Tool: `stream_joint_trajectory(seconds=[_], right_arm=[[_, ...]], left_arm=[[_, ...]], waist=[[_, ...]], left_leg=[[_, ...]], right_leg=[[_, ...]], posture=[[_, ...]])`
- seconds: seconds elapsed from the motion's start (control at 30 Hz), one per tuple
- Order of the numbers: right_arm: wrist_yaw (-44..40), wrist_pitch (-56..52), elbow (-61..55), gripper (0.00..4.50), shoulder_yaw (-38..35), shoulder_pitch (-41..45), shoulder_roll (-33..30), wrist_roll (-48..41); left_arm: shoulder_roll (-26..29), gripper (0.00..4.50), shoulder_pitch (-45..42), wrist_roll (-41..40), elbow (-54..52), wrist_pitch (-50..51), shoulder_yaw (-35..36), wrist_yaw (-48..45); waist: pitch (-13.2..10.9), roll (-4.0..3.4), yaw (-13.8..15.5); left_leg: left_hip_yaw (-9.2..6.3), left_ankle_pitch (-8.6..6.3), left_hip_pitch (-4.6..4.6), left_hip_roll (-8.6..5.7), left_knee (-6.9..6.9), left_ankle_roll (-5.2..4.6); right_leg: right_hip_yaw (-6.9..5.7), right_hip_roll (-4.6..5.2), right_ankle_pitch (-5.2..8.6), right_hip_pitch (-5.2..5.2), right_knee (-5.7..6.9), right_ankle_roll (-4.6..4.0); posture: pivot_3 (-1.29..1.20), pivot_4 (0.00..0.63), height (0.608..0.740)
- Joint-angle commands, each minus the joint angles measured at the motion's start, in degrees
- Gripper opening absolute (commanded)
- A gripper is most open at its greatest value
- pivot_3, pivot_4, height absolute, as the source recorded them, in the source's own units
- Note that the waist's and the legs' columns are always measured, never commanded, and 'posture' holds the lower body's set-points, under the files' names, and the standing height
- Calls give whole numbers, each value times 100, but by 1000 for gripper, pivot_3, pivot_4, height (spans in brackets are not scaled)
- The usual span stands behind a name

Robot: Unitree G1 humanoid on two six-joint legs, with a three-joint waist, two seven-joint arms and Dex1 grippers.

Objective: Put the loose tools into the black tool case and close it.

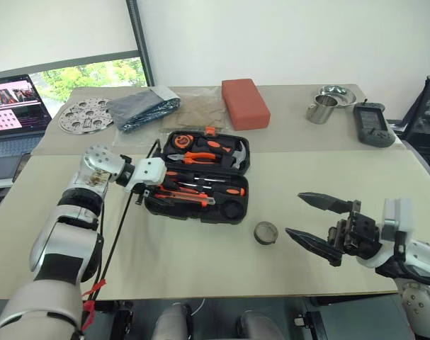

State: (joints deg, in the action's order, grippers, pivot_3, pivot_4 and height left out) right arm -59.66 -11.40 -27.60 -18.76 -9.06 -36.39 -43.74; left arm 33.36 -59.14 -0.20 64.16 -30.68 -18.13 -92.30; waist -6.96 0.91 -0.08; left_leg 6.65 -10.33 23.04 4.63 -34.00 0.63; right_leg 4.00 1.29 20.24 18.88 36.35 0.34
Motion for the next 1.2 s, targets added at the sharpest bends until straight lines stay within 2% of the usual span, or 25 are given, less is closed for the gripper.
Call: stream_joint_trajectory(seconds=[0.03, 0.33, 0.7, 0.77, 0.8, 0.87, 0.97, 1.2], right_arm=[[63, 132, -251, 4500, -184, -44, -9, -34], [159, 51, -268, 4500, -162, 73, -95, -62], [291, -14, -341, 4500, -100, 192, -129, -69], [307, -18, -355, 4500, -97, 182, -134, -70], [313, -21, -362, 4500, -95, 177, -135, -71], [320, -22, -363, 4500, -90, 173, -137, -68], [319, -20, -341, 4500, -76, 182, -137, -53], [298, -37, -226, 4500, -19, 327, -165, -34]], left_arm=[[-47, 1787, -264, 74, 130, -136, -169, -20], [-28, 1787, -307, 312, 306, -339, -494, -20], [-120, 1787, -382, 609, 409, -319, -418, -20], [-145, 2789, -383, 637, 407, -347, -360, 5], [-156, 3016, -383, 654, 405, -382, -317, 24], [-196, 3811, -399, 659, 419, -433, -191, 193], [-206, 4451, -450, 625, 415, -428, -65, 165], [-137, 4451, -780, -138, 40, 68, 270, -20]], waist=[[0, 0, 2], [4, -7, -7], [6, -11, -45], [7, -12, -44], [8, -12, -44], [8, -14, -46], [8, -14, -56], [8, -13, -56]], left_leg=[[0, 0, 1, 0, 0, 0], [-3, 0, -2, -1, -10, -1], [-4, 0, -10, 0, -16, -1], [-5, 0, -10, 0, -19, -1], [-5, 0, -10, 0, -20, -1], [-5, 0, -9, -1, -23, -1], [-6, 0, -8, -1, -23, -1], [-4, 1, -5, 0, -28, 0]], right_leg=[[-1, -2, 0, 0, 0, 0], [1, -2, 0, 0, 19, 0], [2, -5, 1, 1, 38, 0], [2, -5, 1, 0, 40, 1], [2, -5, 1, 0, 40, 1], [3, -4, 1, 0, 41, 1], [4, -4, 1, 0, 41, 1], [1, -6, 1, 1, 44, 1]], posture=[[0, 150, 740], [0, 150, 740], [0, 150, 740], [0, 150, 740], [0, 150, 740], [0, 150, 740], [0, 150, 740], [0, 150, 740]])
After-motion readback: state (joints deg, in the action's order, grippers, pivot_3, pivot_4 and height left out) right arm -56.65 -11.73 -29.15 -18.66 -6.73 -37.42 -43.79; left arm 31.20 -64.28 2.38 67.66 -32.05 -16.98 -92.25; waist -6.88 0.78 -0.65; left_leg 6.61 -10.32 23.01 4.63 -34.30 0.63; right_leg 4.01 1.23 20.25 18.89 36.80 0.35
